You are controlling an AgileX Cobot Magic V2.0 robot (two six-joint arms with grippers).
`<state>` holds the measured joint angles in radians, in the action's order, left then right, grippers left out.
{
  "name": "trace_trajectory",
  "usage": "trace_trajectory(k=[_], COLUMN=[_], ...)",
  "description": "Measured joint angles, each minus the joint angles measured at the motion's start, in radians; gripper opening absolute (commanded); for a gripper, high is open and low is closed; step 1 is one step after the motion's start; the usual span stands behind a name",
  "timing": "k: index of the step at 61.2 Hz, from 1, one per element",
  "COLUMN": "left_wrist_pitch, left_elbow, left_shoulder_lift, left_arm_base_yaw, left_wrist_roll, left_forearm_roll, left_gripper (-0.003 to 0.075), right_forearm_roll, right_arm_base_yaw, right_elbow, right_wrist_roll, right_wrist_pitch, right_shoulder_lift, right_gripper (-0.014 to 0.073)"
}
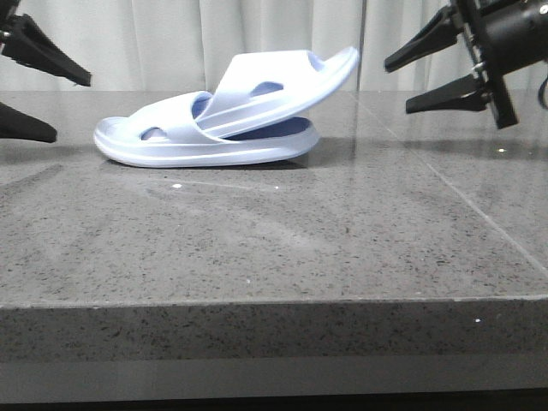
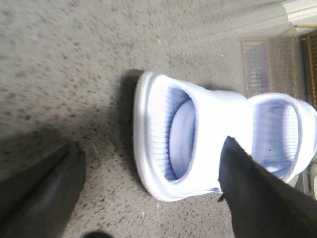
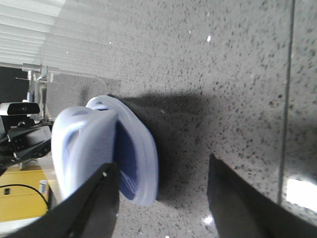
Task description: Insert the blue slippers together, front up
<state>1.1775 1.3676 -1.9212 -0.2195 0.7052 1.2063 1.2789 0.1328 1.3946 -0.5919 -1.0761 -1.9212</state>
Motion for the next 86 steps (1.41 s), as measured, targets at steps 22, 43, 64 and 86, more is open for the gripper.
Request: trace_trajectory(k=[22,43,64,86], left_wrist_pitch=[0.001,-0.004,-0.267,-0.661], left_elbow=[0.000,-0.014,-0.194,-0.542], left_shoulder_lift=[0.115,0.258,0.525,0.918], left_arm_base_yaw=[-0.025,-0.025,0.088,0.211], left_wrist_roll=[0.055,0.129,0.155,0.166], left_forearm_roll=[-0.054,-0.094,-0.277,-0.349], left_gripper=[0.0232,-0.0020,-0.0020,-0.0020], right_forearm_roll=[-0.307,-0.537,-0.627,-0.640], right_arm_base_yaw=[0.005,-0.049,-0.100,-0.108], right_elbow=[0.018,0.009,-0.200,-0.469], right_wrist_roll=[0.013,0.013,0.005,-0.087], right_wrist_pitch=[0.036,0.106,0.279,0.498], right_shoulder_lift=[0.116,0.332,0.588,0.934], right_gripper=[0.0202,-0.0114,-0.0107,-0.0107])
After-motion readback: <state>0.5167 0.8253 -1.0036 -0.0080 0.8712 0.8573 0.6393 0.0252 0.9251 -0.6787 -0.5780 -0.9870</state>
